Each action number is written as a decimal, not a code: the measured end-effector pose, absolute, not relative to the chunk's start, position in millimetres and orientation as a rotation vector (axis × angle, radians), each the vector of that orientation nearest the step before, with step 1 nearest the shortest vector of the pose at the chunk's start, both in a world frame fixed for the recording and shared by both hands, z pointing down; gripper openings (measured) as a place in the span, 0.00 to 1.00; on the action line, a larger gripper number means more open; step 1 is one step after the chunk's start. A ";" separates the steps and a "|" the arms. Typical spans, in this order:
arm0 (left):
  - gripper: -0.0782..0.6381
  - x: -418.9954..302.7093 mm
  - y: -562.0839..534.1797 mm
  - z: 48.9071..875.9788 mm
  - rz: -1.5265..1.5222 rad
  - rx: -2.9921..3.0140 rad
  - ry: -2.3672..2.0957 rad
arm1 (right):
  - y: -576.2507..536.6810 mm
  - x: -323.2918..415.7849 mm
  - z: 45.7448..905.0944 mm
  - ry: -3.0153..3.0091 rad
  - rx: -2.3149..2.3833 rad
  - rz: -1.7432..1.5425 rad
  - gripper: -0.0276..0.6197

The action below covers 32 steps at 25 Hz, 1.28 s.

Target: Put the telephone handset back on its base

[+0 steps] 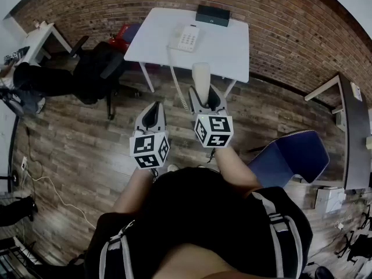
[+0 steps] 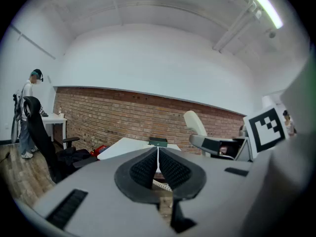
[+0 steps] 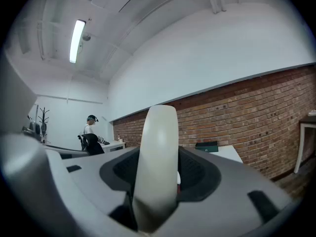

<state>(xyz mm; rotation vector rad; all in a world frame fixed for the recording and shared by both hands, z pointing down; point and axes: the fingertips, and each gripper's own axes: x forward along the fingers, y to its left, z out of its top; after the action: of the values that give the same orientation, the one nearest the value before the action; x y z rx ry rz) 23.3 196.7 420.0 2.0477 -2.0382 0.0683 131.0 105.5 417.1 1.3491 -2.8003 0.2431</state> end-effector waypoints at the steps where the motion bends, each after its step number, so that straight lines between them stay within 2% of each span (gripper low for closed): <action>1: 0.12 21.8 196.1 419.6 0.068 2.048 -2.039 | 105.1 129.6 417.6 -2.798 1.347 0.244 0.36; 18: 0.12 14.0 197.9 422.1 0.076 2.052 -2.032 | 109.4 120.0 420.2 -2.806 1.344 0.299 0.36; 32: 0.12 -34.4 197.3 427.9 0.050 2.069 -2.031 | 106.5 88.5 420.5 -2.777 1.420 0.290 0.36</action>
<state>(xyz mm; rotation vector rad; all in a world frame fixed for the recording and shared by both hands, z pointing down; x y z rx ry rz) -34.4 197.3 427.9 2.0685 -2.0313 0.0499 88.5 106.5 420.5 1.4196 -2.7766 0.2904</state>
